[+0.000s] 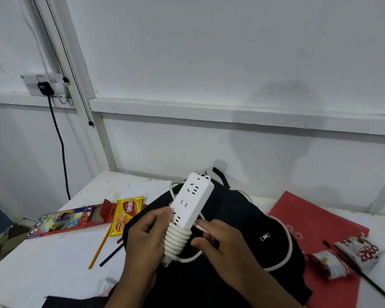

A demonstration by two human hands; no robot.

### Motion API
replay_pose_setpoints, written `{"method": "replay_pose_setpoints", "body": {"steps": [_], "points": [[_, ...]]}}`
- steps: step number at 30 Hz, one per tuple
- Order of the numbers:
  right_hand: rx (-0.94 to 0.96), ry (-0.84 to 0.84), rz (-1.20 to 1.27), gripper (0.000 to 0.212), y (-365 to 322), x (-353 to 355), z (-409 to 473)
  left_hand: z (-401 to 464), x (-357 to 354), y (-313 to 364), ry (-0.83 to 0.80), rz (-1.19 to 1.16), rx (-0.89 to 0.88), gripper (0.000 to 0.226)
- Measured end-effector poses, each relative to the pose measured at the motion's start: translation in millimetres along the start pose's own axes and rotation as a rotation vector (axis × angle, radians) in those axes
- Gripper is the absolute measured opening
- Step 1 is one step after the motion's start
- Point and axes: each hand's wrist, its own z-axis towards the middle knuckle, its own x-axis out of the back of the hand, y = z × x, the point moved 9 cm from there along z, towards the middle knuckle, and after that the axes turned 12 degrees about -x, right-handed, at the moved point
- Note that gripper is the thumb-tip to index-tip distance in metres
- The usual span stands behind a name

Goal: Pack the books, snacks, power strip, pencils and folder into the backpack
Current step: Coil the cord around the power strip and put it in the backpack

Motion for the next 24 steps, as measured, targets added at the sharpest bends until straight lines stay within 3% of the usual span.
{"method": "replay_pose_setpoints", "body": {"steps": [3, 7, 13, 19, 24], "points": [[-0.020, 0.021, -0.076, 0.038, 7.0, 1.8, -2.4, 3.7, -1.9, -5.0, -0.005, -0.010, 0.013, 0.028], [-0.018, 0.102, -0.066, 0.008, 13.7, 15.9, -4.0, 6.9, -6.6, -8.5, 0.016, -0.044, 0.038, 0.016], [-0.024, 0.179, -0.046, 0.016, 12.2, 30.6, -11.5, 9.6, -12.9, -7.4, 0.053, -0.002, -0.007, 0.010], [-0.200, -0.023, -0.169, 0.017, 25.5, 26.5, -12.7, 20.7, 6.7, -4.2, 0.187, 0.072, -0.091, 0.006], [-0.013, 0.012, -0.272, 0.028, -6.2, 32.6, -19.1, 24.6, 16.8, -1.6, 0.171, 0.214, -0.164, 0.013]]}}
